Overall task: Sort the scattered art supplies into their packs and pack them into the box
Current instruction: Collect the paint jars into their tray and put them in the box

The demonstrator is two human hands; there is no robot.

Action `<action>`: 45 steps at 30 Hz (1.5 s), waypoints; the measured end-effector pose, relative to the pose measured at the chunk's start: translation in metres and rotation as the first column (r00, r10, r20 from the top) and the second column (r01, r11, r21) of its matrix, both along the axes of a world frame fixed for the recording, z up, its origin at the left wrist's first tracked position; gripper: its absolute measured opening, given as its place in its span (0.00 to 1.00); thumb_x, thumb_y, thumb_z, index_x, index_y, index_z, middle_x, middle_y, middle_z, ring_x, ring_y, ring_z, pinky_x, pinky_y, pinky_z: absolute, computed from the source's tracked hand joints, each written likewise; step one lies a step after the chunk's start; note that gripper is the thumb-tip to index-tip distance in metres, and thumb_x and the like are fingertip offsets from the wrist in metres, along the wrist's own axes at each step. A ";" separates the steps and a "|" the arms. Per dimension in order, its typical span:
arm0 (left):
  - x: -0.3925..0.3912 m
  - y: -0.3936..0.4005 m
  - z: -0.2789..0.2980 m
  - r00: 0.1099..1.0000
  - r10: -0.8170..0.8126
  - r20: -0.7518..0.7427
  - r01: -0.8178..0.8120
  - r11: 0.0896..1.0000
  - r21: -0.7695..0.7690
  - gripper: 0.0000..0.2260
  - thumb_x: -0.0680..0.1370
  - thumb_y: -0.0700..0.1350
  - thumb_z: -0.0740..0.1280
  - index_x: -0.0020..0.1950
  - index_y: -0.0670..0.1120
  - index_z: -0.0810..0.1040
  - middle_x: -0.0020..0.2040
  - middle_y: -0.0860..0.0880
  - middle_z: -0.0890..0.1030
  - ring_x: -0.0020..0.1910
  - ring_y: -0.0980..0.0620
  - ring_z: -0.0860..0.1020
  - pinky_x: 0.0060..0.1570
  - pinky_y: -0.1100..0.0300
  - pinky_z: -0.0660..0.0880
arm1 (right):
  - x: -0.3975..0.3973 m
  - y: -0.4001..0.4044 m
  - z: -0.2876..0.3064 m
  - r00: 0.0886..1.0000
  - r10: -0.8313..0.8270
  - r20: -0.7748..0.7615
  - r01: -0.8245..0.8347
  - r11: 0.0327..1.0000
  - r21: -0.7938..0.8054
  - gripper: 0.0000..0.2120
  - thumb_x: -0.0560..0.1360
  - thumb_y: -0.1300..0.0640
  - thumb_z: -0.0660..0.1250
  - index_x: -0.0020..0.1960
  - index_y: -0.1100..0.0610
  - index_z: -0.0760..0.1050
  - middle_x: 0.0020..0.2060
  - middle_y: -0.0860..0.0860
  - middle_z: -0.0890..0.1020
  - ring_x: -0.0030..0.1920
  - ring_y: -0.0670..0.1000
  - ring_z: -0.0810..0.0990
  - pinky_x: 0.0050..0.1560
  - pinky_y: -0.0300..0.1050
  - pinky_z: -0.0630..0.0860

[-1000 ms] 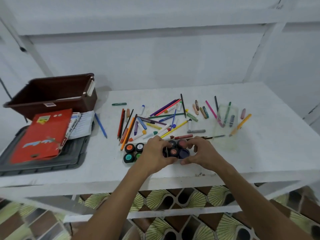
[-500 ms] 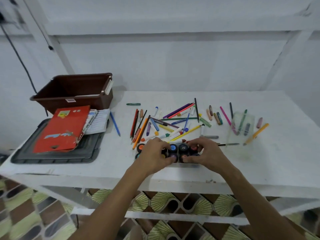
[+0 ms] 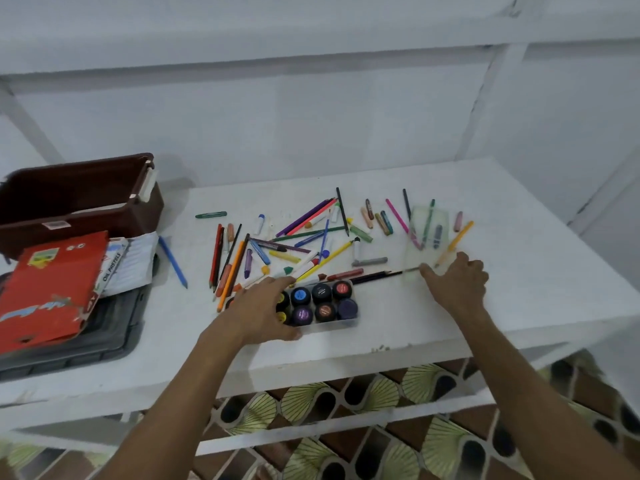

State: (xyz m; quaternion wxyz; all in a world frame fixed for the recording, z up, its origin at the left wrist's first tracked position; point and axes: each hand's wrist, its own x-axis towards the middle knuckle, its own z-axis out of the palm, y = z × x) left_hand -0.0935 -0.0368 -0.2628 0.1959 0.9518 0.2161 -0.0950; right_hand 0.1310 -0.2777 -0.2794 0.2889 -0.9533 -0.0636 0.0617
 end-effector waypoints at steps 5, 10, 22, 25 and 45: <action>-0.002 0.004 -0.008 0.999 0.010 0.047 -0.008 1.000 -0.024 0.42 0.61 0.66 0.72 0.71 0.55 0.64 0.64 0.52 0.73 0.62 0.50 0.71 0.63 0.46 0.68 | 0.012 -0.001 0.002 0.987 -0.027 -0.157 0.055 0.983 0.176 0.34 0.74 0.44 0.68 0.67 0.68 0.65 0.64 0.64 0.70 0.64 0.62 0.69 0.60 0.52 0.69; -0.003 0.001 -0.006 0.998 0.015 0.062 -0.011 0.998 -0.057 0.40 0.62 0.64 0.74 0.70 0.56 0.65 0.63 0.53 0.73 0.61 0.51 0.71 0.63 0.48 0.69 | 0.018 -0.005 0.007 0.957 -0.033 -0.288 0.169 0.872 0.460 0.28 0.72 0.53 0.73 0.65 0.68 0.71 0.52 0.61 0.77 0.51 0.56 0.76 0.47 0.46 0.74; 0.000 -0.002 0.010 0.998 0.046 0.052 -0.037 0.984 -0.176 0.45 0.63 0.63 0.77 0.75 0.55 0.60 0.69 0.51 0.68 0.67 0.51 0.68 0.66 0.53 0.68 | 0.003 0.001 0.041 0.907 0.295 -0.300 0.080 0.580 0.811 0.13 0.75 0.63 0.68 0.57 0.69 0.76 0.35 0.55 0.77 0.35 0.49 0.75 0.40 0.41 0.73; -0.003 0.001 0.008 0.998 0.045 0.043 -0.037 0.982 -0.184 0.45 0.63 0.62 0.77 0.74 0.55 0.60 0.70 0.51 0.67 0.67 0.51 0.68 0.66 0.52 0.69 | -0.011 0.008 0.053 0.879 0.397 -0.265 -0.003 0.558 0.830 0.13 0.75 0.61 0.68 0.57 0.64 0.77 0.39 0.54 0.80 0.39 0.49 0.77 0.45 0.43 0.74; -0.066 0.033 0.028 0.933 0.279 0.229 -0.243 0.955 -0.173 0.45 0.60 0.56 0.81 0.73 0.51 0.65 0.65 0.55 0.72 0.59 0.55 0.72 0.55 0.62 0.68 | -0.049 0.081 0.049 0.565 0.791 -0.233 -0.633 0.597 0.492 0.23 0.65 0.49 0.76 0.58 0.48 0.77 0.55 0.51 0.79 0.52 0.50 0.79 0.49 0.39 0.77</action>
